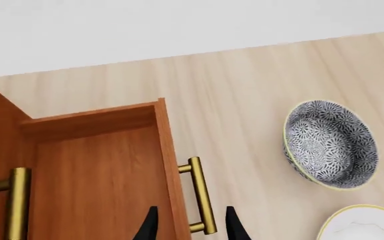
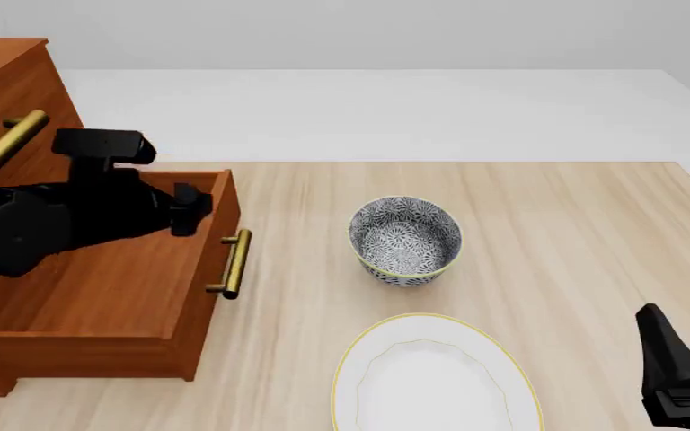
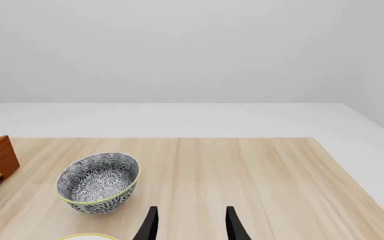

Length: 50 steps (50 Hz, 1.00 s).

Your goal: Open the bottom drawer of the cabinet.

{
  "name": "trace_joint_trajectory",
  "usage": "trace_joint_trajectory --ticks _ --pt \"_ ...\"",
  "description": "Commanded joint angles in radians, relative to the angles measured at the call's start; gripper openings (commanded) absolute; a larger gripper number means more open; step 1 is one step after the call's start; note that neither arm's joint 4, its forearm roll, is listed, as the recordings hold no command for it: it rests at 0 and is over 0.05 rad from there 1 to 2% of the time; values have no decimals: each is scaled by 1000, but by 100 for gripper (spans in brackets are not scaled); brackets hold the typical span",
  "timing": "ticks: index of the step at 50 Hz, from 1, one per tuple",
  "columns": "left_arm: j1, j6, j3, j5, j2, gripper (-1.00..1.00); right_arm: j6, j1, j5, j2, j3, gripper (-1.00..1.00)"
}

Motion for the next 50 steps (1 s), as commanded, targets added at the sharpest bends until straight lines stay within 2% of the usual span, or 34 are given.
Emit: trace_joint_trajectory --ticks 1,3,5,7,17,18,20,22,24,30,35,45,47,49,50 --pt "59 96 -62 93 -81 100 0 0 0 0 0 100" --pt "69 125 -81 132 -110 100 0 0 0 0 0 100" --pt "107 126 -94 173 -153 100 0 0 0 0 0 100" --pt "152 163 -93 194 -175 100 0 0 0 0 0 100" --pt "228 174 -61 296 -311 100 0 0 0 0 0 100" --pt "253 214 -44 313 -335 100 0 0 0 0 0 100" --pt "258 198 -33 334 -369 100 0 0 0 0 0 100" --pt "273 217 -22 342 -388 100 0 0 0 0 0 100" --pt "276 200 -5 348 -405 100 0 0 0 0 0 100" --pt "279 210 13 374 -441 100 0 0 0 0 0 100" --pt "293 210 0 405 -478 100 0 0 0 0 0 100" --pt "320 217 -63 552 -595 100 0 0 0 0 0 100" --pt "336 187 -74 568 -615 100 0 0 0 0 0 100" --pt "337 112 -109 596 -638 100 0 0 0 0 0 100" --pt "344 141 -121 609 -642 100 0 0 0 0 0 100"
